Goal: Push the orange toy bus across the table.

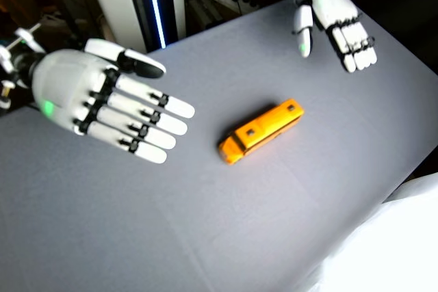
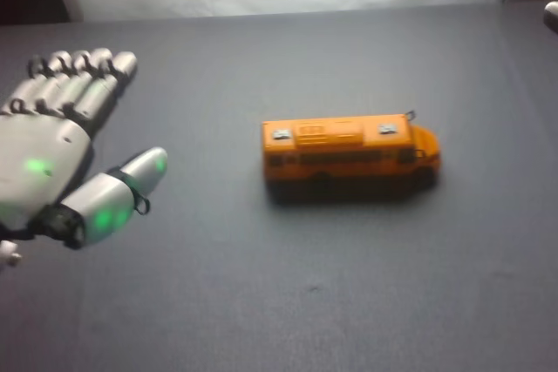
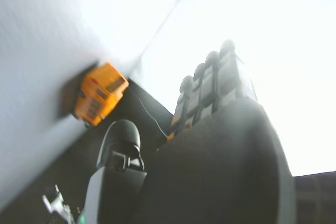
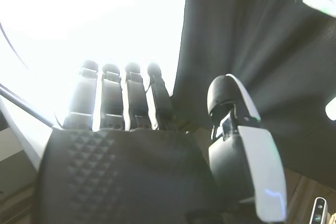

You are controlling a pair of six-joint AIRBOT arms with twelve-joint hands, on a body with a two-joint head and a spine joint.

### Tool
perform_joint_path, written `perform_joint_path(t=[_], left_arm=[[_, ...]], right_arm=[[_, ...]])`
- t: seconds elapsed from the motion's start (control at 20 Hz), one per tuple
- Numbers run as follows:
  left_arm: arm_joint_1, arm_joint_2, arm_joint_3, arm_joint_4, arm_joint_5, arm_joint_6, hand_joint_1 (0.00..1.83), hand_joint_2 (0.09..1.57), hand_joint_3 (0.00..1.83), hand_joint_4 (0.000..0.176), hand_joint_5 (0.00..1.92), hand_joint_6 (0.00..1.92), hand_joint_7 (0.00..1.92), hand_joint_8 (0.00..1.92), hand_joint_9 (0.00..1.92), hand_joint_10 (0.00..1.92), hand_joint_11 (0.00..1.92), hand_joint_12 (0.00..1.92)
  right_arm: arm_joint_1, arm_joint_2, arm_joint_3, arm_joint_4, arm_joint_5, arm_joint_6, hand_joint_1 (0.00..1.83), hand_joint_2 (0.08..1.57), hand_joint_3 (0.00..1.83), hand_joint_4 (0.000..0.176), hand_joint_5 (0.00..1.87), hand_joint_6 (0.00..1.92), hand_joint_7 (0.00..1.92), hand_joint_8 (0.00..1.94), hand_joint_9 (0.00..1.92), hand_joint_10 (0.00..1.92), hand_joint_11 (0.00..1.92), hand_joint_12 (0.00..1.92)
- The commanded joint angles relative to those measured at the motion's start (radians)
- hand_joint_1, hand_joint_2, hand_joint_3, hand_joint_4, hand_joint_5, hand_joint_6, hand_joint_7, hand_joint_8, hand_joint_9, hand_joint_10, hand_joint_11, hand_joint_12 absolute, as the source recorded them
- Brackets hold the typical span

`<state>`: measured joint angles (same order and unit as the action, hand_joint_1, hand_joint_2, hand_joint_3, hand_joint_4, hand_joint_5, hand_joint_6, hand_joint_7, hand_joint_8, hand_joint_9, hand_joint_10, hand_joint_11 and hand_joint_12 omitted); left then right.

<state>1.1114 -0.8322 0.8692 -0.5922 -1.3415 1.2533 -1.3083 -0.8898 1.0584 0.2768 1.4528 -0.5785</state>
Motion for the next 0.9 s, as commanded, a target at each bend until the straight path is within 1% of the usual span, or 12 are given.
perform_joint_path(t=[0.0, 0.2, 0.25, 0.35, 0.45, 0.5, 0.6, 0.65, 0.7, 0.75, 0.8, 0.85], left_arm=[[-0.005, 0.008, -0.005, 0.055, -0.156, -0.013, 0.00, 1.35, 0.00, 0.000, 0.01, 0.00, 0.00, 0.00, 0.00, 0.00, 0.00, 0.00], [-0.004, 0.029, -0.032, 0.117, -0.220, -0.022, 0.00, 1.39, 0.00, 0.000, 0.02, 0.01, 0.00, 0.00, 0.00, 0.00, 0.00, 0.00], [-0.001, 0.033, -0.040, 0.137, -0.245, -0.028, 0.00, 1.39, 0.00, 0.000, 0.05, 0.02, 0.03, 0.01, 0.00, 0.00, 0.00, 0.00], [0.000, 0.033, -0.037, 0.170, -0.248, -0.068, 0.00, 1.41, 0.01, 0.000, 0.05, 0.01, 0.03, 0.01, 0.00, 0.00, 0.00, 0.00], [0.003, 0.032, -0.039, 0.188, -0.252, -0.082, 0.00, 1.42, 0.01, 0.000, 0.05, 0.01, 0.04, 0.01, 0.02, 0.01, 0.01, 0.00], [0.006, 0.033, -0.043, 0.195, -0.264, -0.083, 0.00, 1.42, 0.01, 0.000, 0.05, 0.01, 0.04, 0.01, 0.02, 0.01, 0.01, 0.00], [0.006, 0.040, -0.050, 0.220, -0.280, -0.085, 0.04, 1.42, 0.01, 0.000, 0.04, 0.00, 0.02, 0.00, 0.00, 0.00, 0.00, 0.00], [0.006, 0.044, -0.055, 0.237, -0.285, -0.085, 0.05, 1.43, 0.01, 0.000, 0.03, 0.00, 0.01, 0.00, 0.00, 0.00, 0.00, 0.00], [0.006, 0.046, -0.062, 0.254, -0.295, -0.085, 0.15, 1.43, 0.00, 0.000, 0.03, 0.00, 0.01, 0.00, 0.00, 0.00, 0.00, 0.00], [0.008, 0.046, -0.066, 0.262, -0.306, -0.085, 0.20, 1.42, 0.00, 0.000, 0.04, 0.00, 0.01, 0.00, 0.00, 0.00, 0.00, 0.00], [0.010, 0.046, -0.068, 0.264, -0.314, -0.085, 0.21, 1.40, 0.00, 0.000, 0.05, 0.00, 0.00, 0.00, 0.00, 0.00, 0.00, 0.00], [0.011, 0.046, -0.069, 0.264, -0.315, -0.085, 0.22, 1.40, 0.00, 0.000, 0.06, 0.01, 0.00, 0.00, 0.00, 0.00, 0.00, 0.00]], right_arm=[[0.004, 0.000, 0.003, 0.018, 0.140, 0.006, 0.22, 1.37, 0.00, 0.000, 0.15, 0.00, 0.13, 0.01, 0.00, 0.00, 0.00, 0.00], [-0.001, 0.000, 0.003, 0.033, 0.164, 0.006, 0.24, 1.38, 0.00, 0.002, 0.16, 0.01, 0.14, 0.01, 0.00, 0.00, 0.00, 0.00], [-0.001, 0.001, 0.003, 0.033, 0.164, 0.006, 0.23, 1.37, 0.00, 0.028, 0.16, 0.00, 0.14, 0.00, 0.01, 0.00, 0.00, 0.00], [-0.002, 0.001, 0.002, 0.036, 0.164, 0.006, 0.24, 1.37, 0.00, 0.024, 0.16, 0.00, 0.15, 0.01, 0.02, 0.01, 0.01, 0.00], [-0.002, 0.001, 0.002, 0.037, 0.169, 0.008, 0.20, 1.36, 0.00, 0.034, 0.16, 0.00, 0.15, 0.00, 0.03, 0.01, 0.02, 0.01], [-0.002, 0.002, 0.001, 0.037, 0.177, 0.009, 0.20, 1.36, 0.00, 0.034, 0.16, 0.00, 0.15, 0.00, 0.03, 0.01, 0.02, 0.01], [-0.002, 0.007, -0.006, 0.037, 0.201, 0.013, 0.18, 1.35, 0.00, 0.055, 0.14, 0.00, 0.12, 0.00, 0.00, 0.00, 0.00, 0.00], [-0.002, 0.008, -0.009, 0.037, 0.211, 0.013, 0.18, 1.35, 0.00, 0.046, 0.14, 0.00, 0.11, 0.00, 0.00, 0.00, 0.00, 0.00], [-0.002, 0.008, -0.013, 0.035, 0.226, 0.013, 0.19, 1.35, 0.00, 0.017, 0.15, 0.00, 0.11, 0.00, 0.00, 0.00, 0.00, 0.00], [-0.002, 0.009, -0.016, 0.034, 0.237, 0.013, 0.19, 1.34, 0.00, 0.022, 0.16, 0.00, 0.11, 0.00, 0.00, 0.00, 0.00, 0.00], [-0.002, 0.010, -0.018, 0.033, 0.246, 0.013, 0.21, 1.33, 0.00, 0.036, 0.17, 0.01, 0.12, 0.00, 0.01, 0.00, 0.00, 0.00], [-0.002, 0.012, -0.019, 0.033, 0.247, 0.013, 0.20, 1.32, 0.00, 0.041, 0.17, 0.01, 0.12, 0.00, 0.01, 0.00, 0.00, 0.00]])
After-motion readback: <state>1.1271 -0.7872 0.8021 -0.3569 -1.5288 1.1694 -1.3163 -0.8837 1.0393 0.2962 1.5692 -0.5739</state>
